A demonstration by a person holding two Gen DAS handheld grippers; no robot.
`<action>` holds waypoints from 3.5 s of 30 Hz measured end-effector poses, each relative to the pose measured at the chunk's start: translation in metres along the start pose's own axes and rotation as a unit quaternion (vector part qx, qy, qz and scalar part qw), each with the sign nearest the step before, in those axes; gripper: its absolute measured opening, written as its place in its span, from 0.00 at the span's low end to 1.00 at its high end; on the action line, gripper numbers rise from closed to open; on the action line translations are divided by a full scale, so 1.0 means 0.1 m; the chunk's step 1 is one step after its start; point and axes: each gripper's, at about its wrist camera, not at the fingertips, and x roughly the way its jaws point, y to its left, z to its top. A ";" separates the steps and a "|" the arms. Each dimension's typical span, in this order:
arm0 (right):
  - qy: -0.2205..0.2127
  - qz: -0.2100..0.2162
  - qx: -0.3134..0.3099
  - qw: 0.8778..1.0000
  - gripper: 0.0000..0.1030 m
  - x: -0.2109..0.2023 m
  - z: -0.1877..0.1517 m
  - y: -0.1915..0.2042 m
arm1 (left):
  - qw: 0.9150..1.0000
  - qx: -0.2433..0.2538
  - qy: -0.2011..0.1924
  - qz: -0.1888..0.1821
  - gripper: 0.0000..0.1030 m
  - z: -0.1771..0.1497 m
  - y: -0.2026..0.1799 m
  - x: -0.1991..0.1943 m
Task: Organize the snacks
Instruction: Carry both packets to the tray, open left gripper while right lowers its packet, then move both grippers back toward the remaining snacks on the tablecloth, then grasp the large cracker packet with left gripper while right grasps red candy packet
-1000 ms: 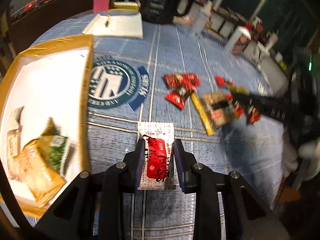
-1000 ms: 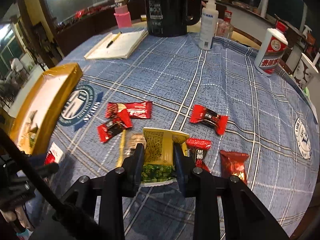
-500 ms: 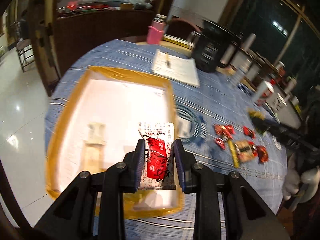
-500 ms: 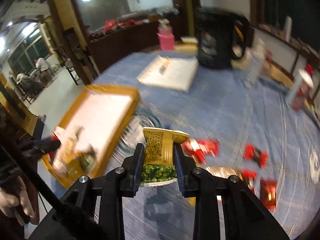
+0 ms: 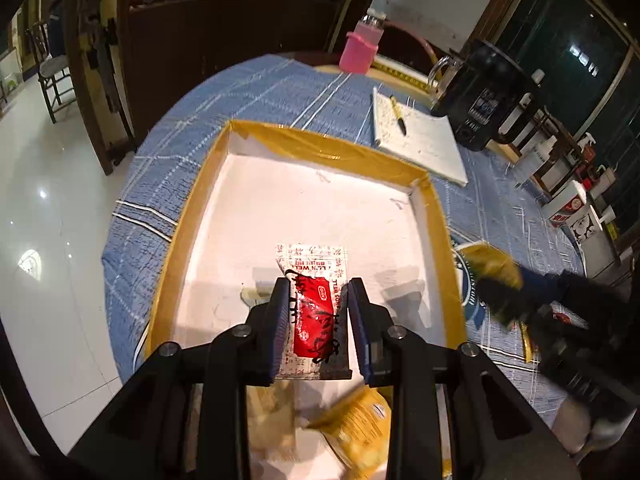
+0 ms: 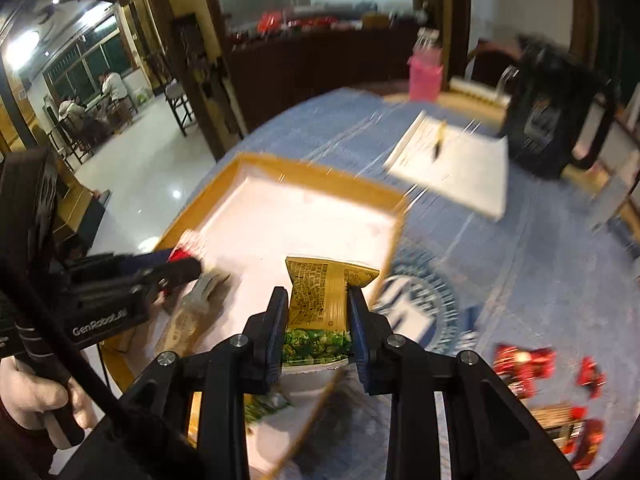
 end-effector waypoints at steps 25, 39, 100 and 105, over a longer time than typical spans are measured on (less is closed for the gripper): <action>0.019 0.016 0.047 0.999 0.32 0.31 -0.07 0.07 | 0.996 -0.068 0.044 -0.026 0.57 0.13 0.27 0.22; -0.037 0.011 0.152 0.988 0.34 -0.81 -0.86 -0.71 | 0.987 -0.116 -0.035 -0.103 0.60 -0.28 -0.28 -0.58; 0.053 -0.141 0.274 0.950 0.21 -1.25 -2.00 -2.94 | 0.916 0.357 0.137 -0.126 0.80 -0.72 -3.61 1.04; 0.049 -0.132 0.295 0.945 0.21 -1.34 -2.15 -2.89 | 0.910 0.372 0.152 -0.105 0.80 -0.71 -3.68 1.29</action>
